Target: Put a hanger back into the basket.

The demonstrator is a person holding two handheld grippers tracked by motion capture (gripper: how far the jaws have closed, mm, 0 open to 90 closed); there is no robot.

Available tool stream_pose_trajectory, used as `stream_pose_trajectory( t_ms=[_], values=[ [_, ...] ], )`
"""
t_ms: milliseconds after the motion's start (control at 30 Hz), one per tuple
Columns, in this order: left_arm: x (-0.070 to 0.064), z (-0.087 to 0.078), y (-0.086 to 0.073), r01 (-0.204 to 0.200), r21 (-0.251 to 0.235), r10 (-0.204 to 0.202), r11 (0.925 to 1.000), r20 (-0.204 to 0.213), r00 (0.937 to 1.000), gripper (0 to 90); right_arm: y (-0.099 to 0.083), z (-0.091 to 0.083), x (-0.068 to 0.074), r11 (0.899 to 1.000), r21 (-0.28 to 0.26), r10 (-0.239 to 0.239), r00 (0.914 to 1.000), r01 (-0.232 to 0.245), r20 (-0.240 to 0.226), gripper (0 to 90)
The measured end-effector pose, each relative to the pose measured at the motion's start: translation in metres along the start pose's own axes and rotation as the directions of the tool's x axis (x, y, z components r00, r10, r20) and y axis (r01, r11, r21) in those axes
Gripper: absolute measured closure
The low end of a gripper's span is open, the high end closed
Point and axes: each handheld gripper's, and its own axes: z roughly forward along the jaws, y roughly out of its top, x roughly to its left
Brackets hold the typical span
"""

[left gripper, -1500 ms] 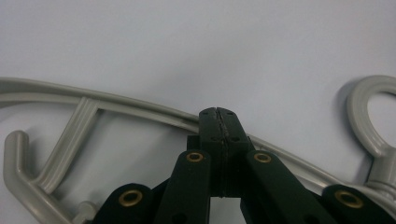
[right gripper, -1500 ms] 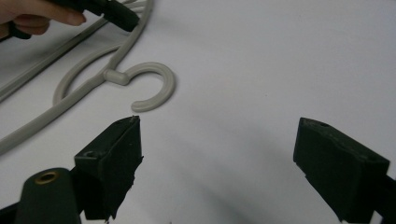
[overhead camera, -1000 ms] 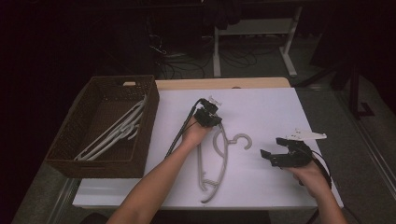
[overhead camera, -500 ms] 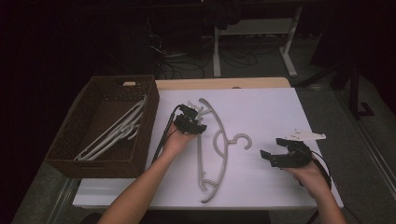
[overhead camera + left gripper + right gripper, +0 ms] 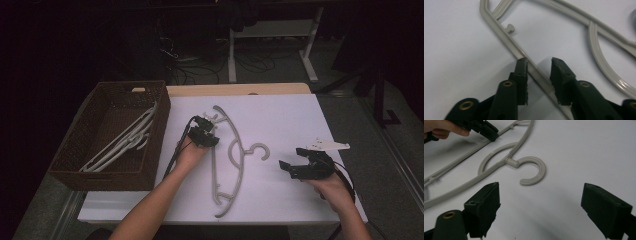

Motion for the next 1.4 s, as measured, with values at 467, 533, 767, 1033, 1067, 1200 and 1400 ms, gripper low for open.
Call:
stream_pose_trajectory(
  t_ms=[467, 533, 767, 1033, 1067, 1200, 1400],
  values=[
    [0.002, -0.001, 0.009, -0.063, 0.007, 0.063, 0.998, 0.007, 0.998, 86.9, 0.0, 0.001, 0.004, 1.0, 0.004, -0.008, 0.9999, 0.008, -0.015, 16.5],
    [0.003, 0.0, 0.01, -0.065, 0.004, 0.065, 0.9979, 0.001, 0.9979, 87.0, 0.001, 0.001, 0.006, 1.0, 0.006, -0.011, 0.9997, 0.011, -0.02, 16.6],
    [0.0, -0.006, 0.01, -0.056, 0.006, 0.056, 0.9984, 0.039, 0.9977, 82.2, 0.002, 0.001, 0.007, 1.0, 0.001, -0.011, 0.9996, 0.011, -0.025, 16.6],
    [-0.046, -0.03, -0.005, -0.085, -0.01, 0.085, 0.9963, 0.246, 0.9655, 66.3, 0.002, 0.002, 0.006, 1.0, 0.006, -0.011, 0.9997, 0.011, -0.022, 16.6],
    [-0.053, -0.033, -0.008, -0.092, -0.008, 0.091, 0.9957, 0.273, 0.9578, 63.6, 0.002, 0.002, 0.006, 1.0, 0.006, -0.011, 0.9997, 0.011, -0.022, 16.6],
    [-0.083, -0.042, -0.02, -0.129, -0.001, 0.123, 0.9916, 0.321, 0.9392, 57.1, 0.002, 0.002, 0.006, 1.0, 0.007, -0.01, 0.9998, 0.011, -0.019, 16.6],
    [-0.113, -0.049, -0.032, -0.188, -0.042, 0.192, 0.9813, 0.317, 0.9288, 66.1, 0.001, 0.003, 0.006, 1.0, 0.01, -0.015, 0.9998, 0.015, -0.016, 16.6]
  ],
)
